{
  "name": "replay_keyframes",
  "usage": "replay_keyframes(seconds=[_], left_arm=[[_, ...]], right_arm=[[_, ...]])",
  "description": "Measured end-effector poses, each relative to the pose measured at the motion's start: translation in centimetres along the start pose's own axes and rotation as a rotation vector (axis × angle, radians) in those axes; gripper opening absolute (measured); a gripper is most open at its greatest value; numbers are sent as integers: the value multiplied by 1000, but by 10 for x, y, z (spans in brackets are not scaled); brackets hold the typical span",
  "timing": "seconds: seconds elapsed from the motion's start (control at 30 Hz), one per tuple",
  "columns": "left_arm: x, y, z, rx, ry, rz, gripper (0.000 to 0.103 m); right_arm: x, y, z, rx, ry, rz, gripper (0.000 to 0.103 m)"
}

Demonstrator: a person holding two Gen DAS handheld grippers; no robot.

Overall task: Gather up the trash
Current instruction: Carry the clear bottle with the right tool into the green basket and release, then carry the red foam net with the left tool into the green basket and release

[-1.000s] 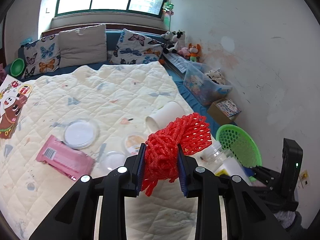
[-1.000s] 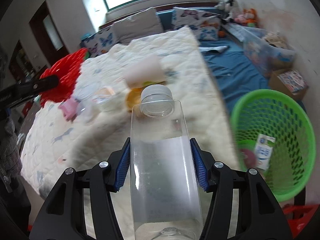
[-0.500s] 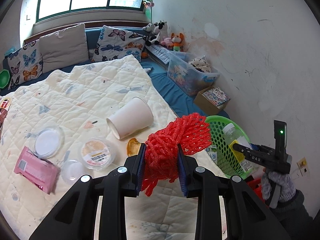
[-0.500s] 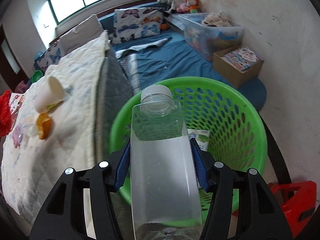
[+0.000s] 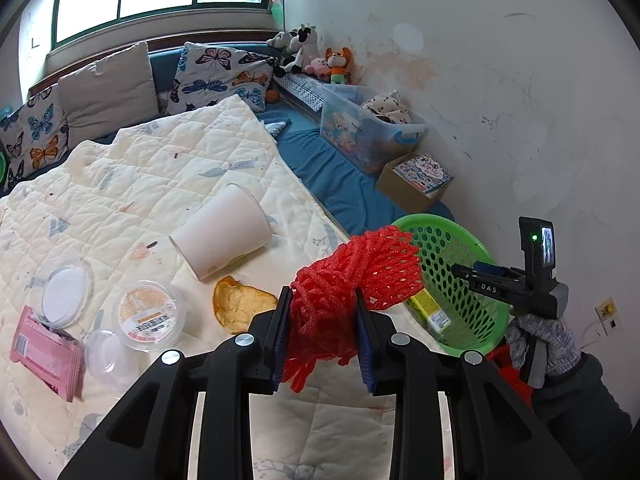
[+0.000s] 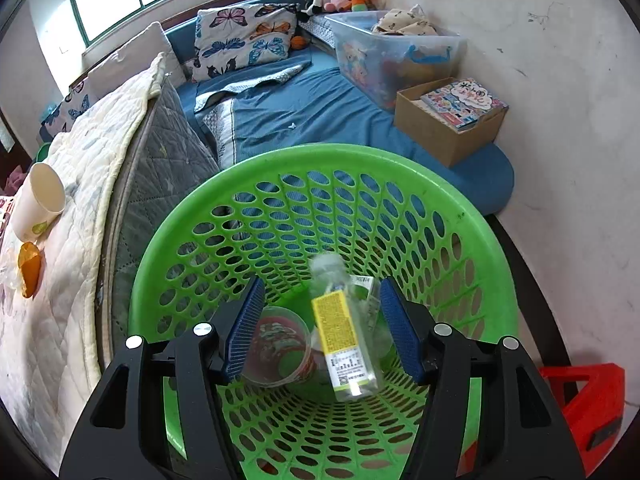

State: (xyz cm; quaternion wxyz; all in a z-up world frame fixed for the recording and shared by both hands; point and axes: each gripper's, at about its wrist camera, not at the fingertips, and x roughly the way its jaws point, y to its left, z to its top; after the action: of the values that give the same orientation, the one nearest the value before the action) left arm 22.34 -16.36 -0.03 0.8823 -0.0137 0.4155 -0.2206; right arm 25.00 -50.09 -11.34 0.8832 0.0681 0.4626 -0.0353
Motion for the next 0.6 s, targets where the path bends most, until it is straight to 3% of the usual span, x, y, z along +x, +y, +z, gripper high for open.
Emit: replay_keyframes(seconds=[0.27, 0.6], left_arm=[[18, -31, 4, 64, 31, -30, 28], [59, -97, 4, 172, 119, -84, 28]], right_arm=[[-42, -1, -13, 0, -58, 17, 65], [-98, -18, -41, 48, -132, 3, 69]])
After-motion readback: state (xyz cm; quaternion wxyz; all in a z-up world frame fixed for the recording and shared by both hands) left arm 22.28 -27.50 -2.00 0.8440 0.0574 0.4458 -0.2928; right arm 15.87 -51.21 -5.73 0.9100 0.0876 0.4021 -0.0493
